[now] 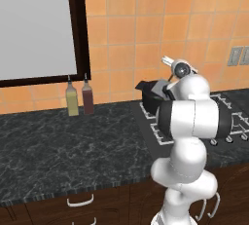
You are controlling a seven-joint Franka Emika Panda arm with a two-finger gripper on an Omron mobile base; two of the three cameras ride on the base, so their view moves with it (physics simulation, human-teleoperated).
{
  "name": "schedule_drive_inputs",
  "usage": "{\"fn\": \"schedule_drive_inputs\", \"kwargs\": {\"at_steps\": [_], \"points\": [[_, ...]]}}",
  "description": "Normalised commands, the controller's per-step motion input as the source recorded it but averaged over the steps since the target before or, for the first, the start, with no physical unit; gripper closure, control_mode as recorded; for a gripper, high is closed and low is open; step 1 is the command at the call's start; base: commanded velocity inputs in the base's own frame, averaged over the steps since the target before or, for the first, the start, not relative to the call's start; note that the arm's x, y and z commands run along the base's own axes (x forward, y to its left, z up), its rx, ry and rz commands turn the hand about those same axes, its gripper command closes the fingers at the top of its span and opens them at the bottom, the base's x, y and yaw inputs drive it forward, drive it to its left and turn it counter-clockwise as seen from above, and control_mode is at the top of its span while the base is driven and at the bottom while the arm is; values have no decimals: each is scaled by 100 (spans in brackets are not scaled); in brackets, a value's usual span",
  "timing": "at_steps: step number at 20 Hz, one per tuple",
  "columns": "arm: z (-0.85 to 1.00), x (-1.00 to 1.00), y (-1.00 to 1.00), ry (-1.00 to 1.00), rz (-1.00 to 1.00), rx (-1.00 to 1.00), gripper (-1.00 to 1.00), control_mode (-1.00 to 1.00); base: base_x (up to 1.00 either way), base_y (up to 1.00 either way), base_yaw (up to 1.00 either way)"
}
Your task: Put the broccoli and lemon wedge in the pot. Retrieve the spatula and lightly stir the vegetables in the pot.
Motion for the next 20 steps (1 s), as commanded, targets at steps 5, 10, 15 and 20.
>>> {"fn": "schedule_drive_inputs", "kwargs": {"at_steps": [5, 10, 15, 20], "points": [[-27, 7, 0, -2, 0, -1, 100, -100, 0, 0, 0], [-10, 4, 0, -26, -9, -26, 100, -100, 0, 0, 0], [-45, -17, 3, -4, -12, -25, 100, -100, 0, 0, 0], [-44, -74, 37, 19, -9, -7, 100, -100, 0, 0, 0]]}}
